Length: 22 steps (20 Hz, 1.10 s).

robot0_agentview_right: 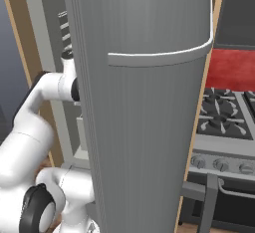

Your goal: Pick the egg and butter from the fridge and place them by the bowl for mixing.

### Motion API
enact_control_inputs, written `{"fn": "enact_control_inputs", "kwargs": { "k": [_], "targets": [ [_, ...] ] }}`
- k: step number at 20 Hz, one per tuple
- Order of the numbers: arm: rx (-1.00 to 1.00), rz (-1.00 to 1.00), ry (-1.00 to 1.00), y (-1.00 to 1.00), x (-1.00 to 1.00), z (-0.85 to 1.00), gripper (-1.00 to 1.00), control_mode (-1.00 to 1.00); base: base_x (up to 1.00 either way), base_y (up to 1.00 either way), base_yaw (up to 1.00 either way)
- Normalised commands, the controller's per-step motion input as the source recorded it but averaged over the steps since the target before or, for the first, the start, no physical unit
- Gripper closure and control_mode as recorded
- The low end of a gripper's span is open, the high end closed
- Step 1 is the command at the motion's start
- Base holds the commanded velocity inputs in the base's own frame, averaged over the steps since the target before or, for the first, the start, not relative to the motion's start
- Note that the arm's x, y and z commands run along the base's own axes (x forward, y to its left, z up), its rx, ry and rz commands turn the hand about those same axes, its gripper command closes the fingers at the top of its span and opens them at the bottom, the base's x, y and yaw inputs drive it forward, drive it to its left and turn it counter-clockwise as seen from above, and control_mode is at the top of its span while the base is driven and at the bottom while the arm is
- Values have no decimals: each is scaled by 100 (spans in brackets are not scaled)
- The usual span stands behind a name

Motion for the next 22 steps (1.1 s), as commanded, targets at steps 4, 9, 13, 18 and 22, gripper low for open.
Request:
{"fn": "enact_control_inputs", "kwargs": {
  "k": [4,9,13,18,22],
  "targets": [
    [0,0,0,-20,34,-2,-100,-100,0,0,0],
    [0,0,0,-5,41,-4,-100,-100,0,0,0],
    [0,0,0,0,49,-15,-100,-100,0,0,0],
    [0,0,0,0,54,-19,-100,-100,0,0,0],
    [0,0,0,0,57,-17,-100,-100,0,0,0]
  ]
}}
